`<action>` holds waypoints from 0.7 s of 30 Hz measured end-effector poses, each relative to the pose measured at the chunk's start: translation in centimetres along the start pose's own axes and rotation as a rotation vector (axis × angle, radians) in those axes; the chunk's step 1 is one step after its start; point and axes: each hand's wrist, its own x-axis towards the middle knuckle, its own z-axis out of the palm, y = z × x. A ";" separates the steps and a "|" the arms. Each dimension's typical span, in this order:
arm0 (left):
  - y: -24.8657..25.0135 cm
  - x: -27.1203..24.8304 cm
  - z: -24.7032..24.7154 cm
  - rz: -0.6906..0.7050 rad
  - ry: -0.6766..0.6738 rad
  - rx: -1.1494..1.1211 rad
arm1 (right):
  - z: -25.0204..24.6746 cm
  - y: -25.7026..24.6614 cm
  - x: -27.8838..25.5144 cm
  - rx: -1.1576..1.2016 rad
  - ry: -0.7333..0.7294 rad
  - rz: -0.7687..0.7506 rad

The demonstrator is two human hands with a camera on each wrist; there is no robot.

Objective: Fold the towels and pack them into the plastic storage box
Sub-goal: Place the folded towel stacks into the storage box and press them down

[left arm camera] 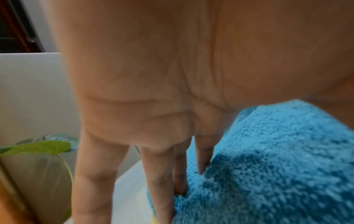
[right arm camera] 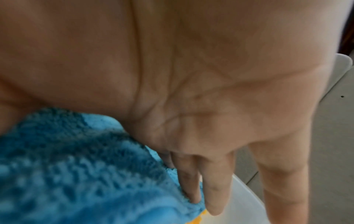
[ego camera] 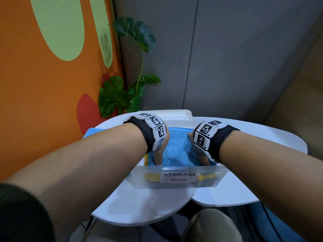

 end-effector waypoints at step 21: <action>-11.7 -2.7 7.8 -0.223 0.451 -0.606 | -9.5 -4.1 5.7 0.401 0.247 0.052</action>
